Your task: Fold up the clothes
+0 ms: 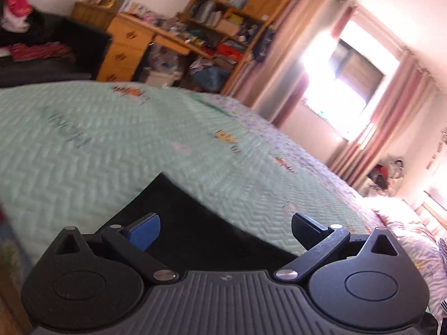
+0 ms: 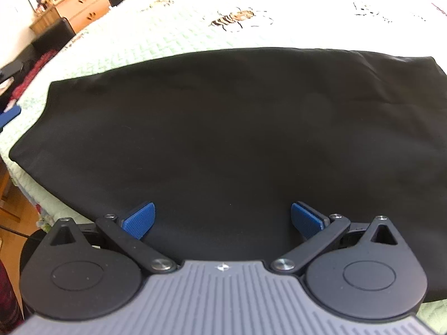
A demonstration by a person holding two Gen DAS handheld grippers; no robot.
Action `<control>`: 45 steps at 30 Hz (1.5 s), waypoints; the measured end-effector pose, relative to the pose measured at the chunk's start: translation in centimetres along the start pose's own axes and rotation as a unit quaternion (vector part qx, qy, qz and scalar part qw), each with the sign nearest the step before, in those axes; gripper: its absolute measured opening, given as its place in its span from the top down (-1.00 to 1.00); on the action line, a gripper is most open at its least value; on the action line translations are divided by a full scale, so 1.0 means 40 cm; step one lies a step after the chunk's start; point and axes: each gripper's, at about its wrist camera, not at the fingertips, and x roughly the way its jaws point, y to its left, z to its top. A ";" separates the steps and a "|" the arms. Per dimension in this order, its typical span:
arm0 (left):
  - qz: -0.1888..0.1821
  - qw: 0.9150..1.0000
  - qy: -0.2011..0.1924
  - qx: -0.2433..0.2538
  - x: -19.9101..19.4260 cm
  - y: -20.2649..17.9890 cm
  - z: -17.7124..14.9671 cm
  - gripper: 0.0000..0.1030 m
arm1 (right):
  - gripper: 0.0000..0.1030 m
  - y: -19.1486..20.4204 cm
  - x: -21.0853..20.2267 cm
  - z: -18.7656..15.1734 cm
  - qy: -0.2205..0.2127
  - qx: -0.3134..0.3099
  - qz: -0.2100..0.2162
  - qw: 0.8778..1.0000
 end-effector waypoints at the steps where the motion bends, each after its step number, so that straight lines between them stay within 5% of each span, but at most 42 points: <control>1: 0.009 1.000 0.005 -0.015 -0.009 0.008 -0.006 -0.95 | -1.00 -0.006 -0.008 -0.011 -0.005 -0.003 0.004 1.000; 6: -0.010 0.994 -0.004 -0.112 -0.078 0.027 -0.066 -0.98 | -1.00 -0.008 -0.008 -0.028 -0.031 -0.028 0.015 0.999; 9: -0.013 0.991 -0.005 -0.130 -0.082 0.018 -0.080 -0.98 | -1.00 -0.012 -0.011 -0.044 -0.046 -0.030 0.027 0.998; 15: -0.028 0.998 0.025 -0.048 -0.049 -0.067 -0.074 -0.98 | -0.98 -0.007 -0.054 -0.010 -0.068 -0.030 0.080 0.994; 18: -0.034 0.996 0.061 -0.051 0.002 -0.048 -0.074 -0.98 | -0.85 0.004 -0.084 0.024 -0.081 -0.026 0.114 0.990; 21: 0.002 0.995 0.079 -0.056 0.035 0.000 -0.066 -0.98 | -0.85 0.014 -0.113 0.057 -0.095 -0.022 0.148 0.984; 23: -0.001 0.994 0.092 -0.066 0.044 0.033 -0.063 -0.98 | -0.85 -0.010 -0.085 0.099 -0.087 0.044 0.202 0.974; 26: -0.012 0.991 0.109 -0.071 0.057 0.062 -0.064 -0.98 | -0.65 -0.042 0.018 0.160 -0.043 0.167 0.305 0.937; 27: -0.016 0.992 0.111 -0.064 0.058 0.062 -0.064 -0.98 | -0.49 -0.035 0.056 0.182 -0.034 0.186 0.322 0.928; 32: -0.024 0.992 0.120 -0.033 0.062 0.059 -0.068 -0.98 | -0.39 0.006 0.210 0.239 -0.001 0.231 0.356 0.906; 36: -0.020 0.991 0.128 -0.012 0.070 0.053 -0.078 -0.98 | 0.38 0.028 0.263 0.261 -0.017 0.242 0.305 0.921; 41: -0.009 0.991 0.132 0.008 0.077 0.042 -0.086 -0.98 | 0.39 0.119 0.299 0.333 -0.009 0.180 0.253 0.951; 45: -0.007 0.991 0.135 -0.001 0.081 0.046 -0.083 -0.98 | 0.39 0.160 0.300 0.361 -0.012 0.139 0.232 0.963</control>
